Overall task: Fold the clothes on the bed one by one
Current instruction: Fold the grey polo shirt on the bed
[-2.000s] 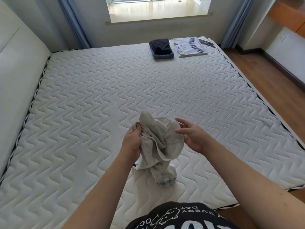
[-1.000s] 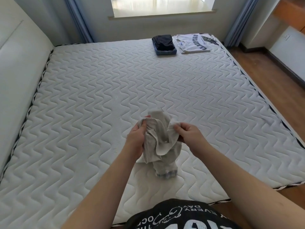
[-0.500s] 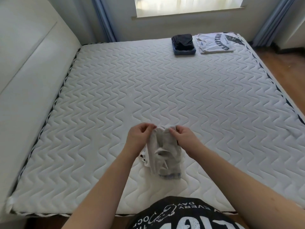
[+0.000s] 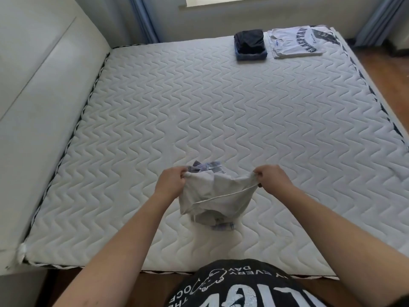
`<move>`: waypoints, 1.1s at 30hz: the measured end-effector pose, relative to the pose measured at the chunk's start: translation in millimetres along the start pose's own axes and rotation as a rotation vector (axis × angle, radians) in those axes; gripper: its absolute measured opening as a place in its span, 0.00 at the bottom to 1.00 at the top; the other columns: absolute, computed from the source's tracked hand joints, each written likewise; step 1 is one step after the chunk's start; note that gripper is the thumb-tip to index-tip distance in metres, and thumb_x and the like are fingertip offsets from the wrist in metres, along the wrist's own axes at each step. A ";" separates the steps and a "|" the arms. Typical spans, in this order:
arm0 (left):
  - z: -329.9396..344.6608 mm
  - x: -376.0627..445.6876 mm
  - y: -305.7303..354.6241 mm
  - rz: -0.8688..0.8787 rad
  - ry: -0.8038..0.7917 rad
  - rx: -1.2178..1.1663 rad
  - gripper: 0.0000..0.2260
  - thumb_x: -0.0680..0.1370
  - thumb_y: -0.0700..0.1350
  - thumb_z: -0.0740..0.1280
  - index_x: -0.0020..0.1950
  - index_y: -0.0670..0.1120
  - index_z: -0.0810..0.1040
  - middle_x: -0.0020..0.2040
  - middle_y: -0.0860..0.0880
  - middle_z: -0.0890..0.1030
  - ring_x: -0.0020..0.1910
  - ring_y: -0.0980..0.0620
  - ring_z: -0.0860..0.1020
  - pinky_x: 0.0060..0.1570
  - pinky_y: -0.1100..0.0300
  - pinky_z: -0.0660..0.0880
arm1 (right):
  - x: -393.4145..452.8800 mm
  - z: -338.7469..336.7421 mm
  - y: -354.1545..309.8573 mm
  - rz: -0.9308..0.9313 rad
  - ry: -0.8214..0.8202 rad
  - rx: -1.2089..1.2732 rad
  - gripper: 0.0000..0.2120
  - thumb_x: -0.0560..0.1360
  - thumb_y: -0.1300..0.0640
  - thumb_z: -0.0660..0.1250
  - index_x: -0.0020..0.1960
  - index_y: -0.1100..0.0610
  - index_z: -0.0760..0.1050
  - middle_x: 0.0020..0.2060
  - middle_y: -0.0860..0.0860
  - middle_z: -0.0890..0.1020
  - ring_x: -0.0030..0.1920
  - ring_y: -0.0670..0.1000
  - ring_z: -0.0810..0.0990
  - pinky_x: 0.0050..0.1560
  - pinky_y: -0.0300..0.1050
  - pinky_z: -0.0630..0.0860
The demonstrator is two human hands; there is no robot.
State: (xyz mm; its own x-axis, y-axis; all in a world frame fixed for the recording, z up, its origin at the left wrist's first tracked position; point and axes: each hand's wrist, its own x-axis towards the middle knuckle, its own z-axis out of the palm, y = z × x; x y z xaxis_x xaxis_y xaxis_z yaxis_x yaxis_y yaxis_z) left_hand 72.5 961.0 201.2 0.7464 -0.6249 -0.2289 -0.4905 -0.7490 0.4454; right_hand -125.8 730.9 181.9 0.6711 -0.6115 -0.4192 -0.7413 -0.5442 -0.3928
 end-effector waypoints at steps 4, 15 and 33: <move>22.0 -8.3 -16.5 -0.117 -0.021 -0.023 0.14 0.75 0.37 0.64 0.54 0.48 0.85 0.54 0.46 0.85 0.55 0.44 0.80 0.53 0.58 0.73 | -4.8 12.3 10.6 -0.010 -0.009 0.049 0.15 0.77 0.63 0.60 0.55 0.56 0.83 0.52 0.56 0.84 0.54 0.58 0.79 0.53 0.44 0.74; 41.7 -8.8 -95.9 -0.318 -0.086 -0.140 0.12 0.75 0.37 0.60 0.47 0.48 0.82 0.47 0.41 0.84 0.46 0.40 0.81 0.49 0.51 0.79 | -20.6 50.5 13.4 0.094 0.017 -0.070 0.22 0.82 0.49 0.58 0.33 0.59 0.70 0.34 0.59 0.77 0.38 0.56 0.73 0.38 0.46 0.62; 22.2 25.3 -223.7 -0.382 -0.340 -0.584 0.14 0.79 0.42 0.65 0.37 0.38 0.81 0.36 0.38 0.82 0.35 0.46 0.82 0.47 0.51 0.82 | -64.0 156.6 -57.7 0.656 -0.053 0.254 0.10 0.75 0.58 0.68 0.36 0.60 0.78 0.31 0.56 0.78 0.37 0.54 0.78 0.31 0.43 0.67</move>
State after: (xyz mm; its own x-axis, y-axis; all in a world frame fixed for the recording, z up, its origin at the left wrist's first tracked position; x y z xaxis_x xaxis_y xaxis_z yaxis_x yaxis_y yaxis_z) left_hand 191.1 1107.9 76.6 0.5905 -0.4510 -0.6692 0.1601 -0.7473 0.6449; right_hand -124.1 891.4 103.3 0.0905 -0.7355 -0.6715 -0.9717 0.0824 -0.2213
